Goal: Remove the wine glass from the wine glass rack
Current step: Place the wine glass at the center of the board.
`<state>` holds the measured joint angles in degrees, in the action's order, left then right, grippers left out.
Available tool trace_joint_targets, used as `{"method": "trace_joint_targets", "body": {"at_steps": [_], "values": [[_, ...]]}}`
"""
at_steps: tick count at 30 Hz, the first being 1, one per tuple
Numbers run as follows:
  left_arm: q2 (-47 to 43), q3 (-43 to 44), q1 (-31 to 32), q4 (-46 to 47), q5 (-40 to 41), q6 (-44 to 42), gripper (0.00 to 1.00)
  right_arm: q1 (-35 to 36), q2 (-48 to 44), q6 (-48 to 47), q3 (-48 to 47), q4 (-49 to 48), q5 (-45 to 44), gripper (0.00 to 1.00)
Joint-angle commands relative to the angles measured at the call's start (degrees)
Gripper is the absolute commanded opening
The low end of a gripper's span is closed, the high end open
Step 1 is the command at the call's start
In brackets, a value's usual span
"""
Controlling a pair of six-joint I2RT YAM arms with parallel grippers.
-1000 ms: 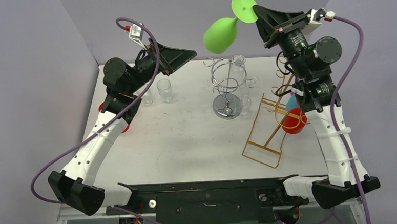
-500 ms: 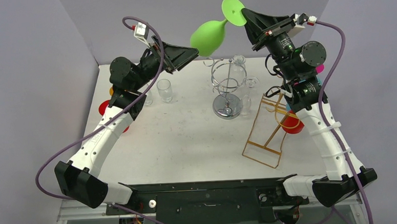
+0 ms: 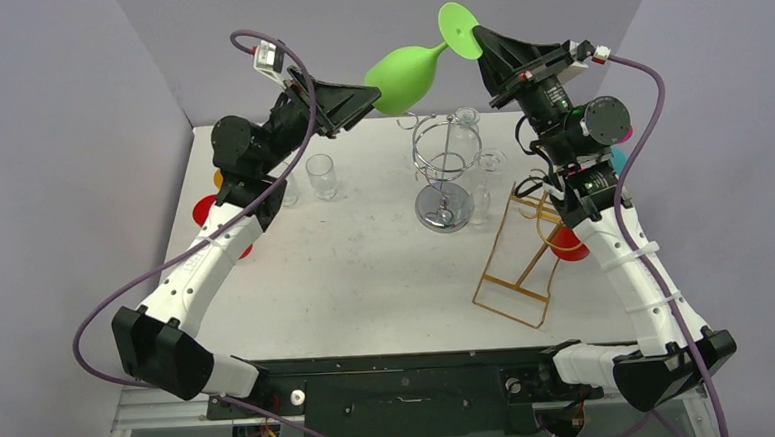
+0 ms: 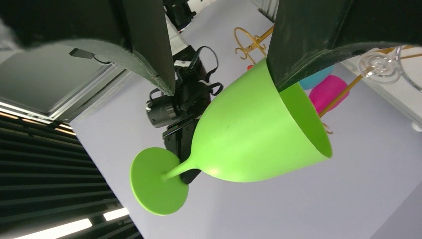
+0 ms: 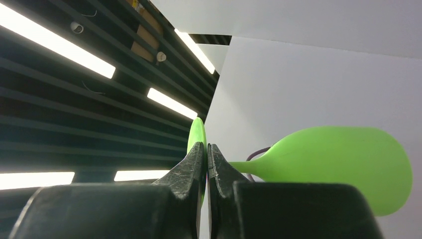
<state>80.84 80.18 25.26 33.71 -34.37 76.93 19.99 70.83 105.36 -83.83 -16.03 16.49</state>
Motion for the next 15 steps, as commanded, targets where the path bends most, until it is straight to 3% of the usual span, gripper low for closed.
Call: {"method": "trace_joint_targets", "body": {"at_steps": [1,7,11,15], "values": [[1.7,0.7,0.1,12.6,-1.1,6.4,0.59,1.0,-1.3,3.9,2.9,-7.8,0.8,0.00],[3.0,1.2,1.3,18.8,-0.8,10.6,0.46,1.1,-1.9,5.2,4.5,-9.1,0.7,0.00],[2.2,1.6,2.1,18.3,-0.7,10.4,0.28,1.0,-2.5,4.8,5.2,-8.7,0.6,0.00],[0.2,2.3,2.5,13.6,-0.9,7.8,0.04,0.9,-3.2,-0.6,4.1,-4.0,0.8,0.00]]}}
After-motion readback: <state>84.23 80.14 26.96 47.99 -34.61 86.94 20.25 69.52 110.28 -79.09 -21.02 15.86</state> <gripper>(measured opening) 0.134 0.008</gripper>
